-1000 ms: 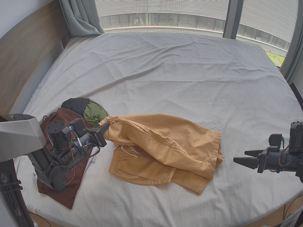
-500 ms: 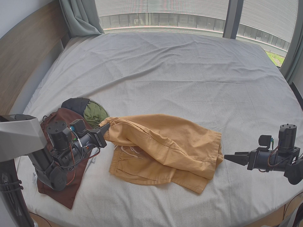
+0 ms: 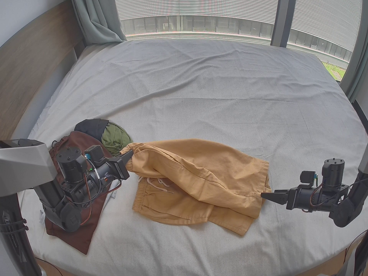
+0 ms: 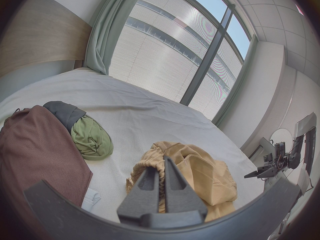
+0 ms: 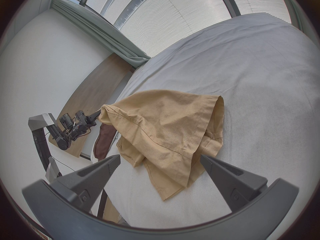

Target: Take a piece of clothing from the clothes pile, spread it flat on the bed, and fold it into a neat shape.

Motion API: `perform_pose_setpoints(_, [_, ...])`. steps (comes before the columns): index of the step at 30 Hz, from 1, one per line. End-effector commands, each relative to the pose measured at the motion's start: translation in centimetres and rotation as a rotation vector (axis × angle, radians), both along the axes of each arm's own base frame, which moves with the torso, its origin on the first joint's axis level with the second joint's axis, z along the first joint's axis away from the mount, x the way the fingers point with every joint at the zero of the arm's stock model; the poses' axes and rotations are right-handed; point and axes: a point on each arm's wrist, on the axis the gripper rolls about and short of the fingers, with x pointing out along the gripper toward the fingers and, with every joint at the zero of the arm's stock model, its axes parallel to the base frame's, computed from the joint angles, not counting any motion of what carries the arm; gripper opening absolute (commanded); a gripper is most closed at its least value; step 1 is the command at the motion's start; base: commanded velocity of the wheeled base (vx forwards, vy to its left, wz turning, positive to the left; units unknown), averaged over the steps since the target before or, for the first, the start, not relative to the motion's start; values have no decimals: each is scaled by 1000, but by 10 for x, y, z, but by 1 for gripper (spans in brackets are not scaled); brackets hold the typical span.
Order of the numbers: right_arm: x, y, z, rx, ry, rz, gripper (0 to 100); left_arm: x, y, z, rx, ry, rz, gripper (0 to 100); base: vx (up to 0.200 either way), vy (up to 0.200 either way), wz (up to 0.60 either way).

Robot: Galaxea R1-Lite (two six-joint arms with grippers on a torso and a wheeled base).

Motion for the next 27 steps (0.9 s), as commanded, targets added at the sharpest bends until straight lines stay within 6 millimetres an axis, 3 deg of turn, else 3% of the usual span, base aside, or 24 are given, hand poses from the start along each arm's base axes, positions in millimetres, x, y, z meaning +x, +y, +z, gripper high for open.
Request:
perform_pose_setpoints(1, [6, 3, -23, 6, 70, 1, 100, 0, 1, 1, -2, -5, 4, 0, 0, 0, 0])
perform_pose_setpoints(8, [15, 10, -34, 28, 48, -30, 100, 0, 1, 1, -2, -5, 4, 0, 0, 0, 0])
perform_pose_setpoints(16, [27, 19, -62, 80, 62, -58, 100, 0, 1, 1, -2, -7, 4, 0, 0, 0, 0])
perform_pose_setpoints(27, [39, 32, -61, 95, 29, -39, 100, 0, 0, 1, -2, -4, 1, 0, 0, 0, 0])
